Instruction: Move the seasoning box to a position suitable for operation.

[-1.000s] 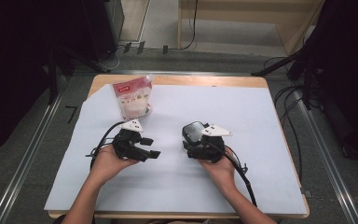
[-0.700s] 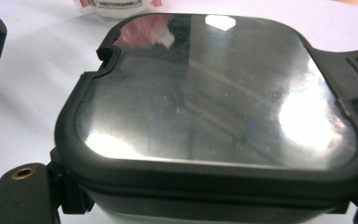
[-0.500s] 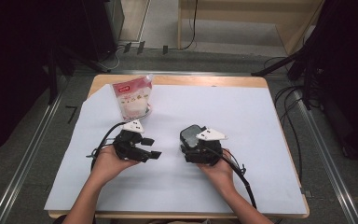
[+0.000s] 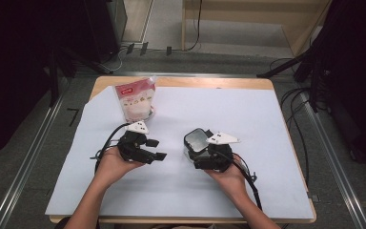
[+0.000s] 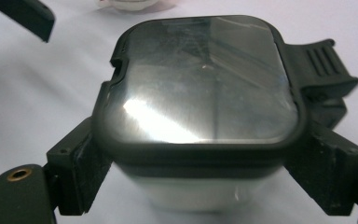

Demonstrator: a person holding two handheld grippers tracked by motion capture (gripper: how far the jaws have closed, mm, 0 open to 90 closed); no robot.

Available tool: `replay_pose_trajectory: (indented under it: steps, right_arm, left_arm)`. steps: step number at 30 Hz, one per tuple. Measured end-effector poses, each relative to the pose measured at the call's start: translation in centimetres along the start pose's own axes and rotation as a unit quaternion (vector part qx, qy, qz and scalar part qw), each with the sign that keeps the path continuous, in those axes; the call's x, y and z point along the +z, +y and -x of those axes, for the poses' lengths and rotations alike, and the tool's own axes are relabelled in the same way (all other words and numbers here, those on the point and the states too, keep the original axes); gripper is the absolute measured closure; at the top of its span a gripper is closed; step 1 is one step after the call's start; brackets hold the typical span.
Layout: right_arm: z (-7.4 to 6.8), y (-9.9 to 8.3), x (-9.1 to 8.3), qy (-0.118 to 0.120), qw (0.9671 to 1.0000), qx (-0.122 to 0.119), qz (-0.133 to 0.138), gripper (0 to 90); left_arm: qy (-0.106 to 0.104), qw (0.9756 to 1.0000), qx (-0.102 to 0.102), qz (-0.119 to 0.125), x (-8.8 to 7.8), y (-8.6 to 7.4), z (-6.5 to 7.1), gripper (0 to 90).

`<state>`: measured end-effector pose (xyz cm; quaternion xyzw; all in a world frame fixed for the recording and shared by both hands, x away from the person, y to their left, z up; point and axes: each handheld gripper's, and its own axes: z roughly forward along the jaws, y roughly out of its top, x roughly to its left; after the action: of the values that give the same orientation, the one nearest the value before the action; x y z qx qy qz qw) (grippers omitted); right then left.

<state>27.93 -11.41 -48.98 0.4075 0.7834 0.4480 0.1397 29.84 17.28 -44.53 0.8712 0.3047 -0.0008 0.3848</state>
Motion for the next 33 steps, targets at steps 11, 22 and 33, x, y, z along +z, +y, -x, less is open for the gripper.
replay_pose_trajectory:
  steps: [11,22,33]
  right_arm:
    - [1.1,-0.4,-3.8,0.025,0.9997,0.004,-0.003,23.0]
    - [3.4,-0.7,-5.8,0.040,0.9992,0.002,0.000,57.9]
    - [5.3,-0.6,-5.3,0.042,0.9991,0.010,-0.007,84.2]
  left_arm:
    - [0.001,1.0000,0.007,-0.002,0.3,0.5,0.1,37.8]
    - [0.000,1.0000,0.007,0.000,1.1,1.1,0.6,39.9]
    - [-0.006,1.0000,-0.002,0.004,1.9,1.3,0.8,64.7]
